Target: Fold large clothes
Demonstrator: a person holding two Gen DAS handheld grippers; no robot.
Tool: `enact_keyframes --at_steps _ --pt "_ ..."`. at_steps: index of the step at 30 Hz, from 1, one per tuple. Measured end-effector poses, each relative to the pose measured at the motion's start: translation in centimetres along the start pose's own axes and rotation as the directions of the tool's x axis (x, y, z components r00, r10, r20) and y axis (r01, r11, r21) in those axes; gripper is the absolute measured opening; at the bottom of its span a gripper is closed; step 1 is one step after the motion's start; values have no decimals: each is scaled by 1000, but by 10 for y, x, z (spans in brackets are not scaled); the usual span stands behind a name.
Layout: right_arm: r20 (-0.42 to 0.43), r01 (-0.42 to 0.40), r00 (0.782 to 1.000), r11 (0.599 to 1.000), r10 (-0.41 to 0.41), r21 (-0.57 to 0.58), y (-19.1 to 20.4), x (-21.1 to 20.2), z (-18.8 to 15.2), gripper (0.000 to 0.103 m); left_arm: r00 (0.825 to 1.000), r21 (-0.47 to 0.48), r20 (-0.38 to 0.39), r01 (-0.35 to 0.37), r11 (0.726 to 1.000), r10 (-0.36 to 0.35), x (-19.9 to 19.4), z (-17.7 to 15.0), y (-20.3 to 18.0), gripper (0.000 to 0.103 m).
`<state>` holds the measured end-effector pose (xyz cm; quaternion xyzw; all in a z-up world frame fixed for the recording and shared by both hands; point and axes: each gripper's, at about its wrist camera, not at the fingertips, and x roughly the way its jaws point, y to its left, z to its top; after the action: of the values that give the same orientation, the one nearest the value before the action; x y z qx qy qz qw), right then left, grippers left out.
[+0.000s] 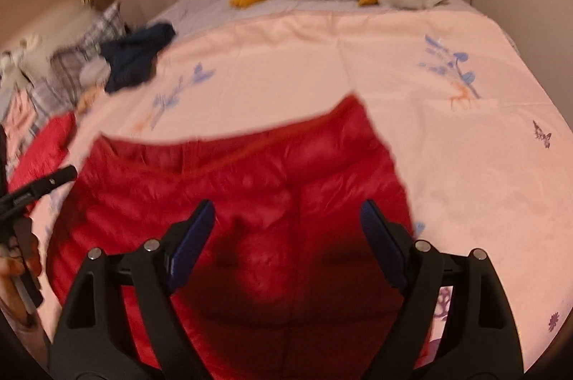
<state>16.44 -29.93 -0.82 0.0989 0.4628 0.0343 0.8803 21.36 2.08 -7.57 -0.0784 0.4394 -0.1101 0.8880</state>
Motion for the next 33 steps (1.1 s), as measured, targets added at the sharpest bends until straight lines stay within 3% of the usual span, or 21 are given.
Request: enact_keyframes --at_steps 6,13,22,33 --pt "-54 -1 999 1000 2 12 -5 22 -16 84 995 73 -81 -49 996 55 23 -23 -6 94" --pt "-22 -19 1000 998 20 52 -8 14 -21 85 995 80 -76 -56 995 62 19 -32 -5 94" --pt "69 -11 998 992 2 125 -29 -40 -37 85 998 57 -50 -37 998 40 -26 -49 9 94" --pt "34 -42 999 977 35 210 -53 -64 -80 84 994 -17 -90 53 998 -54 -49 -89 31 94"
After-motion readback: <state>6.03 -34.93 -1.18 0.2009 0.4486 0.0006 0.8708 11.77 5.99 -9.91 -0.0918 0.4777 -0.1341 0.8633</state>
